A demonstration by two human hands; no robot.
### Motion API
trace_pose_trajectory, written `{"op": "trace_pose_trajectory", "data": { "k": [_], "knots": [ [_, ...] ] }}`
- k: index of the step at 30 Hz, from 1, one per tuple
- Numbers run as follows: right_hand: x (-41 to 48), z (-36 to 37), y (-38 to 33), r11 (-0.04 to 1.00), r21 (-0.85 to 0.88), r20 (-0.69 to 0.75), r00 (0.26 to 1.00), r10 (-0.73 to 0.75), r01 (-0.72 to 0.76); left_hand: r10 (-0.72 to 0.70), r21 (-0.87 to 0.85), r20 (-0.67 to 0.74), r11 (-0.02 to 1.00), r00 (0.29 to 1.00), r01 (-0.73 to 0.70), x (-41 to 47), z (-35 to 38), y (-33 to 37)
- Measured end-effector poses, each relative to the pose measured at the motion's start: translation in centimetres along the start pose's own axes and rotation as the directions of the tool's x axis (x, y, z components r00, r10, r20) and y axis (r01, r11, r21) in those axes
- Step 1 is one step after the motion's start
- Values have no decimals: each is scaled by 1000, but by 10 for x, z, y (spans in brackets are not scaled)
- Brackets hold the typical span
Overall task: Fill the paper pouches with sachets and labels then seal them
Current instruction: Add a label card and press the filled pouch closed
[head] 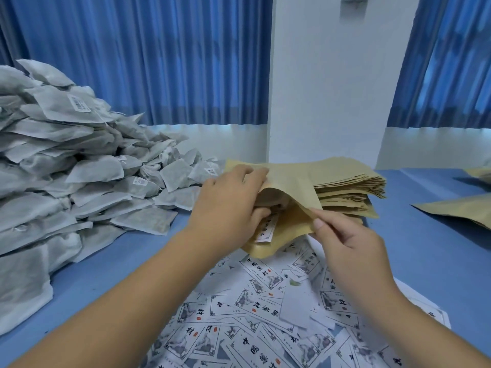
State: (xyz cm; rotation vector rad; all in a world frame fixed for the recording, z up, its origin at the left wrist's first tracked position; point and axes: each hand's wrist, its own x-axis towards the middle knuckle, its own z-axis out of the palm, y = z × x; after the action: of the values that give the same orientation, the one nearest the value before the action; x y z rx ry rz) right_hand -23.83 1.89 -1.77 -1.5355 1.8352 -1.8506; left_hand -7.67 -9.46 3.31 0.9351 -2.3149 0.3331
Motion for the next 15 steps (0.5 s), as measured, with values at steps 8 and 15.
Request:
{"op": "trace_pose_trajectory", "data": {
  "k": [8, 15],
  "knots": [
    [-1, -2, -5, 994, 87, -36, 997, 65, -62, -129, 62, -101, 989, 987, 135, -24, 18, 27],
    [2, 0, -5, 981, 153, -40, 991, 126, -119, -173, 113, -70, 977, 983, 180, -30, 30, 31]
  ]
}}
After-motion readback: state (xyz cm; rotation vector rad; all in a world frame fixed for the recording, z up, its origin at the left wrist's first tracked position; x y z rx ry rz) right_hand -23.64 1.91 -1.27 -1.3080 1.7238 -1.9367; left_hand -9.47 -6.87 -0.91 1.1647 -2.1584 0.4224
